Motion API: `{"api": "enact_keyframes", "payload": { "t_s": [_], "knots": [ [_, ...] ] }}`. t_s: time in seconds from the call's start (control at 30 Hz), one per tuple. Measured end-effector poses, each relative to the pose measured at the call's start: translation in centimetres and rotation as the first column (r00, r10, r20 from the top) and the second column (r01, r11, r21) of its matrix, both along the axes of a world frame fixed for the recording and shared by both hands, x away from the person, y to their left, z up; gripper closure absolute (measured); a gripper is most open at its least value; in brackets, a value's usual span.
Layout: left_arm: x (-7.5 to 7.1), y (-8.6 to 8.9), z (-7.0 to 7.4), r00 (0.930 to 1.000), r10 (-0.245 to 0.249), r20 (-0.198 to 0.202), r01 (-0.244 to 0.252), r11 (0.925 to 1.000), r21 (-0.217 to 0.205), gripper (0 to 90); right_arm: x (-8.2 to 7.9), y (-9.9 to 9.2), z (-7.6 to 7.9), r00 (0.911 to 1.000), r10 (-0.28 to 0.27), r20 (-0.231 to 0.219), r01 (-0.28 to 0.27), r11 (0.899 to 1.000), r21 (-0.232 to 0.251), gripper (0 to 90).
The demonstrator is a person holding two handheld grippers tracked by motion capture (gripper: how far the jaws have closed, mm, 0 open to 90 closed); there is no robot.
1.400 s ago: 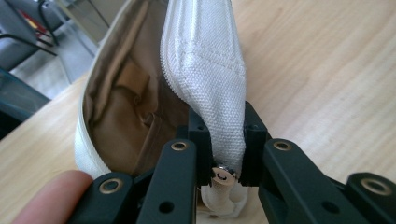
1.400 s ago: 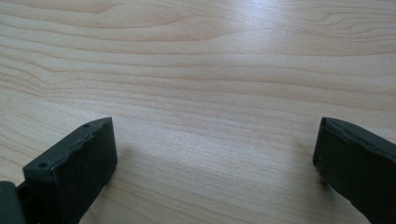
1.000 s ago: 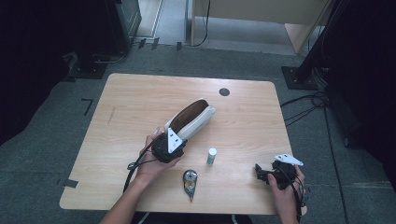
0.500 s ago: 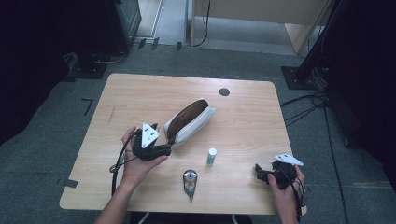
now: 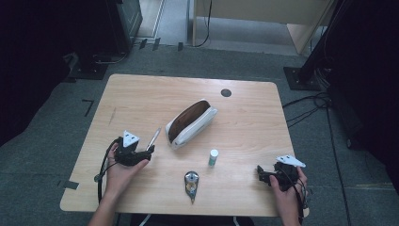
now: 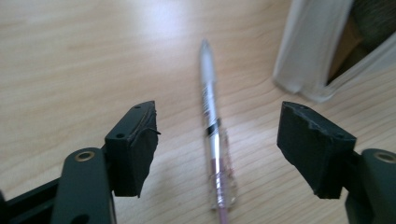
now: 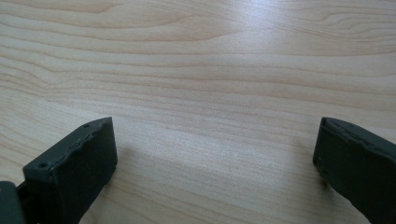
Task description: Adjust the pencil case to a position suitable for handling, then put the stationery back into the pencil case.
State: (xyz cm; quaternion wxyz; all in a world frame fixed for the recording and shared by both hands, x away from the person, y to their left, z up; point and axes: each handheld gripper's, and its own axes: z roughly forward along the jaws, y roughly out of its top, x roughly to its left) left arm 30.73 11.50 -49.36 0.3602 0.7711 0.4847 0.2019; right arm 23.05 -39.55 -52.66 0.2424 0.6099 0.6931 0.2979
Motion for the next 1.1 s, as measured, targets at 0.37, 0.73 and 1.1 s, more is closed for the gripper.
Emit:
{"api": "enact_keyframes", "payload": {
  "t_s": [0.37,0.73,1.1],
  "knots": [
    [0.8,0.0,-1.4,0.9963,0.030,-0.080,-0.027,0.9991,0.033,40.4,0.0,0.0,0.0,1.0000,0.000,0.000,0.000,1.000,0.000,0.0],
    [-0.1,-0.6,-1.9,0.9989,0.030,-0.036,-0.027,0.9967,0.077,48.5,0.0,0.0,0.0,1.0000,0.000,0.000,0.000,1.000,0.000,0.0],
    [-0.5,-1.0,-1.9,0.9999,0.000,-0.013,0.001,0.9972,0.074,74.5,0.0,0.0,0.0,1.0000,0.001,0.001,-0.001,1.000,-0.001,0.0]
  ]
}}
